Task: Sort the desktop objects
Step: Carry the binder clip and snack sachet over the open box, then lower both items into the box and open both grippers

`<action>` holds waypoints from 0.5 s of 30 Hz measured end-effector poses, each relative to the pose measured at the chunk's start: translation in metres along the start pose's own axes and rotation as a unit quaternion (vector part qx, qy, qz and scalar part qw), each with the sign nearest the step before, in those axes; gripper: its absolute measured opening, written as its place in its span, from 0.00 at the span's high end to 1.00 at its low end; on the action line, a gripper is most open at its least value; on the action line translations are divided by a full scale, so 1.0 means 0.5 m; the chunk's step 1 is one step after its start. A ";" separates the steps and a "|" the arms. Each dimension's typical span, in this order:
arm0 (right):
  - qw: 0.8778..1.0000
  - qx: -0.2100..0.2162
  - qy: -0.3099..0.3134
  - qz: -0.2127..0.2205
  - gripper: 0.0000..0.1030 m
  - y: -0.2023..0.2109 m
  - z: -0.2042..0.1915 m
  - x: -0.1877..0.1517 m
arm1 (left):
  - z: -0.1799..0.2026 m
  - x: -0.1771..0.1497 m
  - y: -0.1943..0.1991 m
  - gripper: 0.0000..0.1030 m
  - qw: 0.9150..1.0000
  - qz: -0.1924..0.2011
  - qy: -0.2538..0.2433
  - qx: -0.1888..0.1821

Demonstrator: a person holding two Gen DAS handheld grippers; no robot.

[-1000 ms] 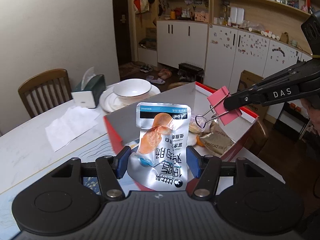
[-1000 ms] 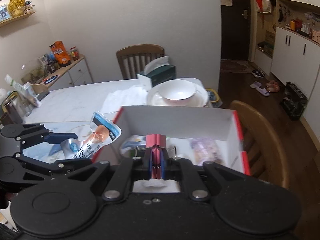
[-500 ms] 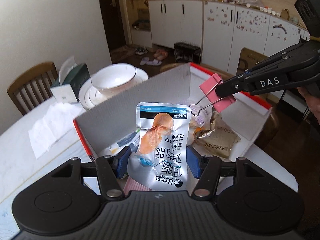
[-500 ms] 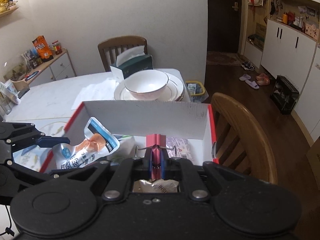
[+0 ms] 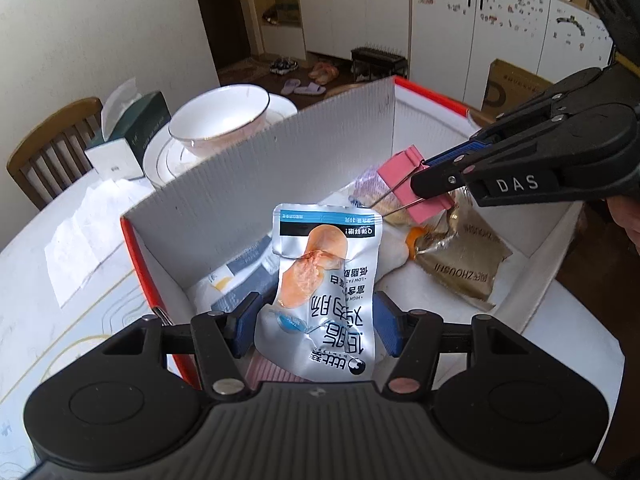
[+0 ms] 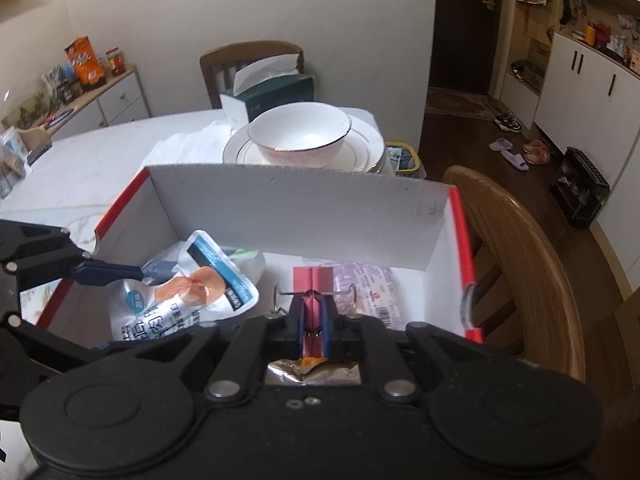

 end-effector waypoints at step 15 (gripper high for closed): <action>0.999 0.020 0.009 -0.025 0.82 -0.006 -0.008 -0.013 | 0.005 -0.003 -0.015 0.39 1.000 -0.024 -0.001 0.000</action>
Point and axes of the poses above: each gripper's, at about its wrist camera, not at the fingertips, and y roughly against the way its jaws point, z to its right, x to its top, the point moved 2 cm from there along -y, roughly the way its jaws point, and after that the axes turned 7 degrees about y, right-handed, at the moved point
